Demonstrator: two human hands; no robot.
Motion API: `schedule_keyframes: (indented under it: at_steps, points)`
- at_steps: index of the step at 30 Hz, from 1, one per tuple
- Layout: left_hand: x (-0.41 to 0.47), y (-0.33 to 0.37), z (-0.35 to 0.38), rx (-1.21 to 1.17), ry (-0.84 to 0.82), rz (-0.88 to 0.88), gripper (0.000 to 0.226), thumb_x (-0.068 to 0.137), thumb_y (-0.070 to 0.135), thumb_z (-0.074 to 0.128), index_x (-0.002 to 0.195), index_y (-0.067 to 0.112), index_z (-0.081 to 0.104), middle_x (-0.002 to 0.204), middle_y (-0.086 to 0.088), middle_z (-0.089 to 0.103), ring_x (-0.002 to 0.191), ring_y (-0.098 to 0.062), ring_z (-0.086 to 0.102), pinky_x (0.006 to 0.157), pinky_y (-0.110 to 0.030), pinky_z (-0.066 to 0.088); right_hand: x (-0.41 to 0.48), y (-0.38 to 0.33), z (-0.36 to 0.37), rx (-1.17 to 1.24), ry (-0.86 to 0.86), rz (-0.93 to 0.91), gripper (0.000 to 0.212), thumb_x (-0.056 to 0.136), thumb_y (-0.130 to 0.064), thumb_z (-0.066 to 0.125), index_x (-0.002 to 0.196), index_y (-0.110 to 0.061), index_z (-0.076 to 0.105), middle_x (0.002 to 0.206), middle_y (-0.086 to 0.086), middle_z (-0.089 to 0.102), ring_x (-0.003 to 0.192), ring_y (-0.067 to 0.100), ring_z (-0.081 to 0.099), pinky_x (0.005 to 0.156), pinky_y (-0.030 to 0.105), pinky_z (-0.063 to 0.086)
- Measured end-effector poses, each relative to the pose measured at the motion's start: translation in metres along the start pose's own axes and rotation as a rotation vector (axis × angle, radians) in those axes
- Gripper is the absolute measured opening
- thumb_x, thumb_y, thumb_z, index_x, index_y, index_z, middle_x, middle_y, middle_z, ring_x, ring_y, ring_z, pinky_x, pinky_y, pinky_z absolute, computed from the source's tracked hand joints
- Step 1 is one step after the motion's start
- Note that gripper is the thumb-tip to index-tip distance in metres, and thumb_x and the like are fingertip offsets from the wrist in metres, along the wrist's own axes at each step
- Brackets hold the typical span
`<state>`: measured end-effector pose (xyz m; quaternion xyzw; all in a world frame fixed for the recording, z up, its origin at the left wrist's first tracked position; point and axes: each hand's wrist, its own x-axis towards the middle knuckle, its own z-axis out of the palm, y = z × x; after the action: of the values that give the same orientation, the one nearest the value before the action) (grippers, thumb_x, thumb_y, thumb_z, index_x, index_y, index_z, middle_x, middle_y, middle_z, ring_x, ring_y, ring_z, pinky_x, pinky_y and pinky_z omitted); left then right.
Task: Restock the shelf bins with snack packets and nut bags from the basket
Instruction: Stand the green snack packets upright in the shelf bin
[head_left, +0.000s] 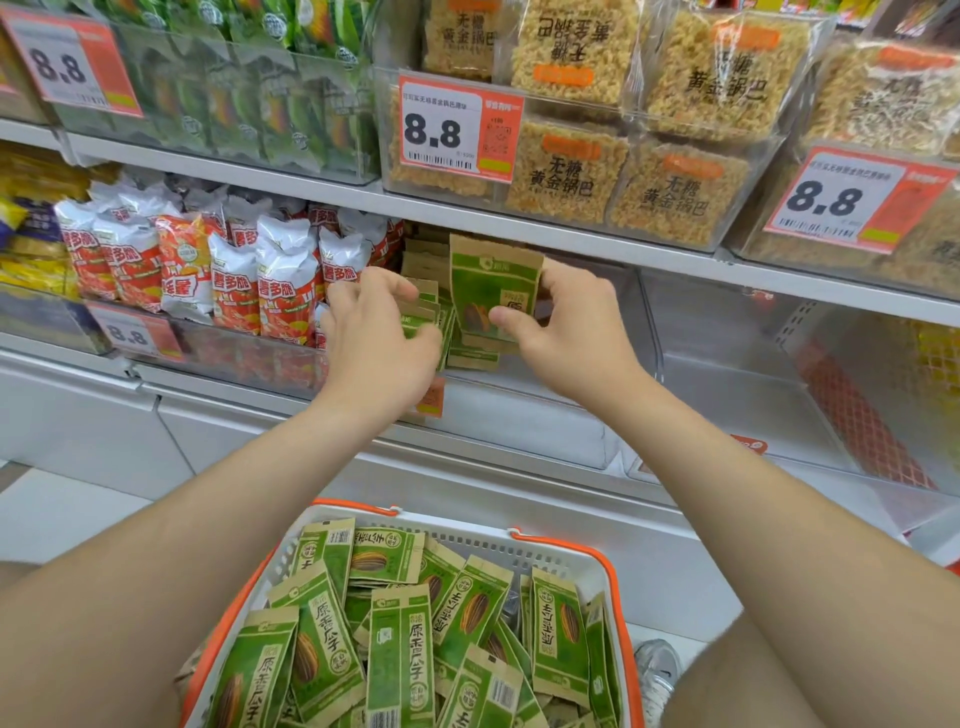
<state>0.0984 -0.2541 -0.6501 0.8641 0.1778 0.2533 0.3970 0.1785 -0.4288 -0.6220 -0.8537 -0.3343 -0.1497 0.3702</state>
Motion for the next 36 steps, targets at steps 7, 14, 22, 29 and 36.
schedule_keyframes:
  at_steps: [7, 14, 22, 29, 36]
  points:
    - [-0.001, -0.013, 0.008, 0.419, -0.005, 0.136, 0.069, 0.076, 0.028, 0.082, 0.129, 0.022, 0.038, 0.135, -0.011, 0.030, 0.121, -0.037, 0.035, 0.098, -0.048, 0.037, 0.018, 0.046, 0.037, 0.059, -0.123, 0.494, 0.012, 0.095, -0.024, 0.074, 0.105, -0.017, 0.076, 0.098, -0.001, 0.074, 0.098, 0.022, 0.067, 0.080, 0.029, 0.047]
    - [0.001, -0.021, 0.012, 0.548, -0.096, 0.220, 0.082, 0.075, 0.022, 0.082, 0.139, 0.025, 0.030, 0.139, -0.014, 0.026, 0.117, -0.038, 0.036, 0.095, -0.047, 0.040, 0.047, 0.075, 0.074, 0.090, -0.134, 0.633, 0.032, 0.088, -0.034, 0.080, 0.113, -0.015, 0.072, 0.113, 0.005, 0.074, 0.105, 0.028, 0.071, 0.091, 0.046, 0.061]
    - [0.008, -0.025, 0.013, 0.715, -0.055, 0.313, 0.090, 0.067, 0.026, 0.082, 0.143, 0.023, 0.033, 0.150, -0.018, 0.023, 0.128, -0.043, 0.035, 0.104, -0.054, 0.039, 0.064, 0.072, 0.091, 0.049, -0.139, 0.538, 0.035, 0.092, -0.026, 0.078, 0.123, -0.013, 0.069, 0.118, 0.003, 0.071, 0.112, 0.023, 0.066, 0.089, 0.030, 0.053]
    - [0.011, -0.025, 0.017, 0.927, -0.123, 0.506, 0.078, 0.076, 0.039, 0.073, 0.144, 0.025, 0.038, 0.163, -0.018, 0.014, 0.151, -0.049, 0.011, 0.119, -0.066, 0.013, 0.065, 0.078, 0.097, -0.208, -0.145, 0.477, 0.056, 0.086, -0.040, 0.081, 0.129, -0.012, 0.060, 0.124, 0.009, 0.061, 0.115, 0.027, 0.060, 0.078, 0.028, 0.042]
    - [0.010, -0.025, 0.011, 0.854, -0.159, 0.424, 0.101, 0.075, 0.038, 0.076, 0.158, 0.027, 0.019, 0.162, -0.017, 0.010, 0.148, -0.047, 0.014, 0.117, -0.066, 0.020, 0.059, 0.068, 0.094, -0.202, -0.207, 0.672, 0.119, 0.071, -0.047, 0.092, 0.149, -0.003, 0.014, 0.130, 0.013, 0.059, 0.120, 0.032, 0.060, 0.095, 0.042, 0.057]
